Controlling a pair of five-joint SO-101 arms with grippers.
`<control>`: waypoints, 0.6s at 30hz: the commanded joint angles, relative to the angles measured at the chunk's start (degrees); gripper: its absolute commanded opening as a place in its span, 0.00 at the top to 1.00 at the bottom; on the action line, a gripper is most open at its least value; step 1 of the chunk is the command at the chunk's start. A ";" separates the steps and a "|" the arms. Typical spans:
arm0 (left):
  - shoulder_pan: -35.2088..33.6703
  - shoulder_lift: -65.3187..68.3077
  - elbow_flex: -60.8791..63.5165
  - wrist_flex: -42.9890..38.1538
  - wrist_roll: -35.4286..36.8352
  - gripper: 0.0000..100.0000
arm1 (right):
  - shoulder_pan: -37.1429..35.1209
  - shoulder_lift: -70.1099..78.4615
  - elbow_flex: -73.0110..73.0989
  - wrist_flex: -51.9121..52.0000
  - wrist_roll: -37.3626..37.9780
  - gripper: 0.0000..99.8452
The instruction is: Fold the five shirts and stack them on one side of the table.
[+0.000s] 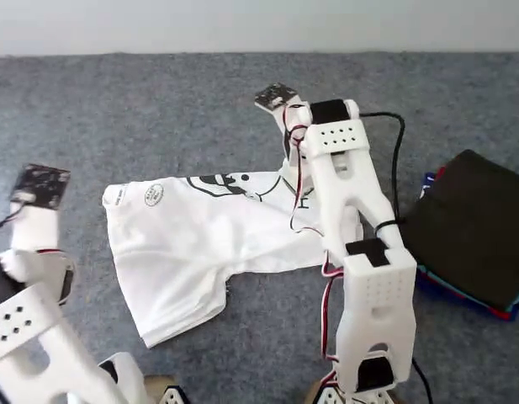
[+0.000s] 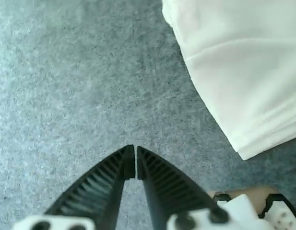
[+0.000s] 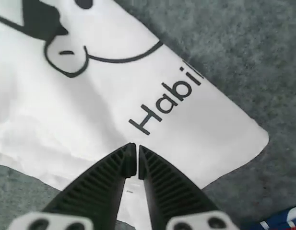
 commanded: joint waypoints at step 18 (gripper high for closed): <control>-2.37 -1.05 -1.80 -0.79 0.79 0.99 | 5.85 -9.45 11.96 12.26 -1.05 0.99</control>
